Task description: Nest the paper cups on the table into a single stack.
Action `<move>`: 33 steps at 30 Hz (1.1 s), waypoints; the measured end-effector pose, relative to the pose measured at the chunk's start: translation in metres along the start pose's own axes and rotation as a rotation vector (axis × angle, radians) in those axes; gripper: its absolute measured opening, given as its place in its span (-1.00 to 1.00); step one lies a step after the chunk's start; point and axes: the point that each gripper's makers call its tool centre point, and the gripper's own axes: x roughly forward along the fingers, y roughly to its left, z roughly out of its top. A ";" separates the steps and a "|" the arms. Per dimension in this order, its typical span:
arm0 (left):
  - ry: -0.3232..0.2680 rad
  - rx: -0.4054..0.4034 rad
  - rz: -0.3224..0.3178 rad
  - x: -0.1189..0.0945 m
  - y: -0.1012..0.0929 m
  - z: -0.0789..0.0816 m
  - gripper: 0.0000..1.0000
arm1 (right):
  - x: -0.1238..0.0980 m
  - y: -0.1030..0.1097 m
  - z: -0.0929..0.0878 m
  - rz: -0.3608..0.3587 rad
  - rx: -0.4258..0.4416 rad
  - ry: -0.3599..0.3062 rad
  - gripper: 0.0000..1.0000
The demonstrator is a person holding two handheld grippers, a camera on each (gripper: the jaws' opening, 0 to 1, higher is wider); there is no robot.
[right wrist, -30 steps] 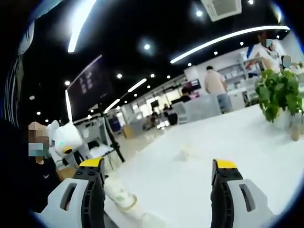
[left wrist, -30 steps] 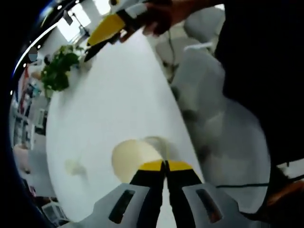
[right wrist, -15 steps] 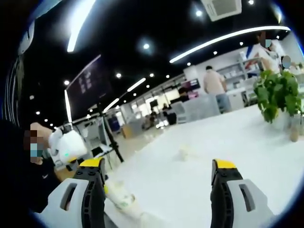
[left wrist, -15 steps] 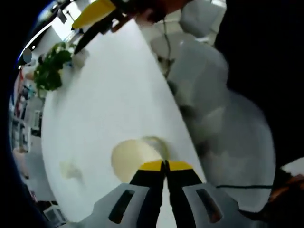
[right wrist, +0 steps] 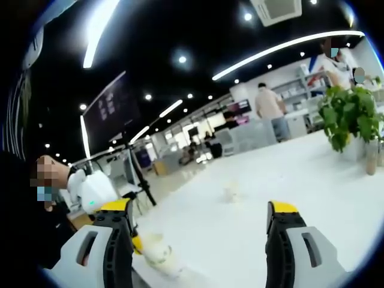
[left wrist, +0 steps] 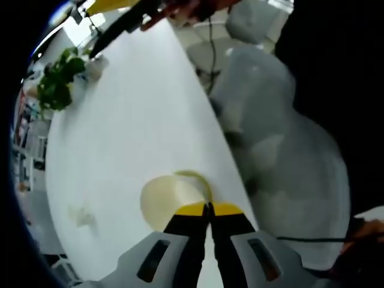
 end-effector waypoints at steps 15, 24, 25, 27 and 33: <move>-0.045 -0.011 -0.032 0.005 0.002 0.007 -0.75 | -0.007 -0.008 -0.003 -0.021 0.023 -0.012 0.79; -0.055 -0.027 -0.037 0.006 -0.001 0.006 -0.69 | -0.007 -0.009 -0.003 -0.023 0.030 -0.014 0.79; -0.053 -0.030 -0.036 0.005 -0.001 0.005 -0.69 | -0.007 -0.008 -0.004 -0.022 0.031 -0.013 0.78; -0.052 -0.029 -0.031 0.005 -0.001 0.004 -0.69 | -0.006 -0.008 -0.005 -0.022 0.033 -0.010 0.78; -0.093 -0.061 -0.022 0.003 -0.002 0.005 -0.67 | -0.003 -0.005 -0.006 -0.012 0.033 0.001 0.79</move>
